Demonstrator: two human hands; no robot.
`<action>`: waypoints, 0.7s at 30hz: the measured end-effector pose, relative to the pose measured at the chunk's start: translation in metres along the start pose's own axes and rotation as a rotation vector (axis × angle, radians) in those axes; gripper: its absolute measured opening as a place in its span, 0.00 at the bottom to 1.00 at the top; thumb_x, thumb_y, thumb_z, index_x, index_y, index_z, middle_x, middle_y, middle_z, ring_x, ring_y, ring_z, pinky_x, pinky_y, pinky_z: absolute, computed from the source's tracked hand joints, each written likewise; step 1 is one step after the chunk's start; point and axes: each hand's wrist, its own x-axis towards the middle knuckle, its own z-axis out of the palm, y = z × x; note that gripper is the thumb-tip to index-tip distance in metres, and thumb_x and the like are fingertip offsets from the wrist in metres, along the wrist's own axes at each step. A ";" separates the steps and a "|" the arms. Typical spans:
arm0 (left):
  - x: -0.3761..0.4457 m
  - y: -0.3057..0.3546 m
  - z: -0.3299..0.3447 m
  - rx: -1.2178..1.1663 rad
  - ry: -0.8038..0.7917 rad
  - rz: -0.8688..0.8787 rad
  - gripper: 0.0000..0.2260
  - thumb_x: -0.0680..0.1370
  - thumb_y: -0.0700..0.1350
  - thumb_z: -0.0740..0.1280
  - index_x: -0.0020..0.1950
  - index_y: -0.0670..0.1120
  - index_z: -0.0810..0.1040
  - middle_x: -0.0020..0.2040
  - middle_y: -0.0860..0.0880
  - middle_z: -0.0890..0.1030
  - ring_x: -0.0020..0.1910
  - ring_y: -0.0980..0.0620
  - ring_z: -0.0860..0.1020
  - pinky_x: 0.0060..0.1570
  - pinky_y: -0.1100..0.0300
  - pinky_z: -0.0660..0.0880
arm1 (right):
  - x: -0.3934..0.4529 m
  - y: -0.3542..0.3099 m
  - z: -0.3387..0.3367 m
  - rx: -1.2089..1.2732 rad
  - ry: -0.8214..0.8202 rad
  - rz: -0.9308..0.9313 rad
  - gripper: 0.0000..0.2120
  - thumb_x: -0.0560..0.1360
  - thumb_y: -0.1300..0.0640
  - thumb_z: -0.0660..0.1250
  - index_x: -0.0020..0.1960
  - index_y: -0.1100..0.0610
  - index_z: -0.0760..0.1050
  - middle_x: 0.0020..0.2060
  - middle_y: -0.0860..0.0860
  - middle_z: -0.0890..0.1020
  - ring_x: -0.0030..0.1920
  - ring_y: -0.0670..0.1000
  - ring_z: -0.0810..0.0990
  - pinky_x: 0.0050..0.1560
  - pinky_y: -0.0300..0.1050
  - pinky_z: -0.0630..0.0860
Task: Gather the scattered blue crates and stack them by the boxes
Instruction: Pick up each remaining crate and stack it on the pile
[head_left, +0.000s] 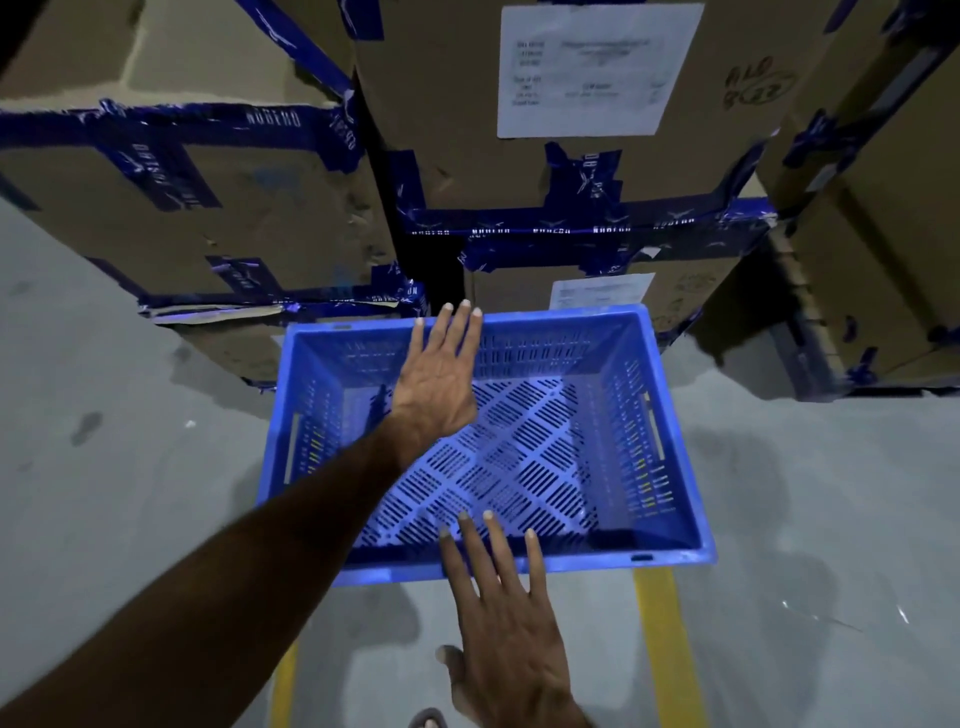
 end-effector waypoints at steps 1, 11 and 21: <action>0.001 0.000 0.002 -0.014 0.011 -0.007 0.47 0.77 0.54 0.65 0.83 0.43 0.35 0.84 0.44 0.38 0.82 0.41 0.38 0.79 0.38 0.43 | 0.002 0.001 0.004 0.006 0.000 0.000 0.63 0.49 0.30 0.80 0.77 0.56 0.68 0.78 0.58 0.67 0.79 0.62 0.60 0.71 0.73 0.55; 0.005 0.000 0.025 -0.067 0.144 -0.001 0.50 0.72 0.54 0.68 0.84 0.44 0.40 0.84 0.44 0.45 0.83 0.39 0.43 0.80 0.38 0.44 | 0.005 0.002 0.022 -0.036 0.055 -0.004 0.61 0.51 0.33 0.80 0.79 0.52 0.65 0.81 0.54 0.60 0.81 0.59 0.57 0.76 0.69 0.50; -0.016 -0.001 -0.045 -0.022 -0.209 -0.040 0.53 0.75 0.63 0.70 0.82 0.53 0.33 0.84 0.45 0.36 0.82 0.40 0.39 0.77 0.33 0.46 | -0.008 -0.009 -0.010 -0.111 -0.054 0.011 0.61 0.65 0.31 0.72 0.84 0.56 0.46 0.83 0.57 0.43 0.82 0.63 0.39 0.75 0.73 0.39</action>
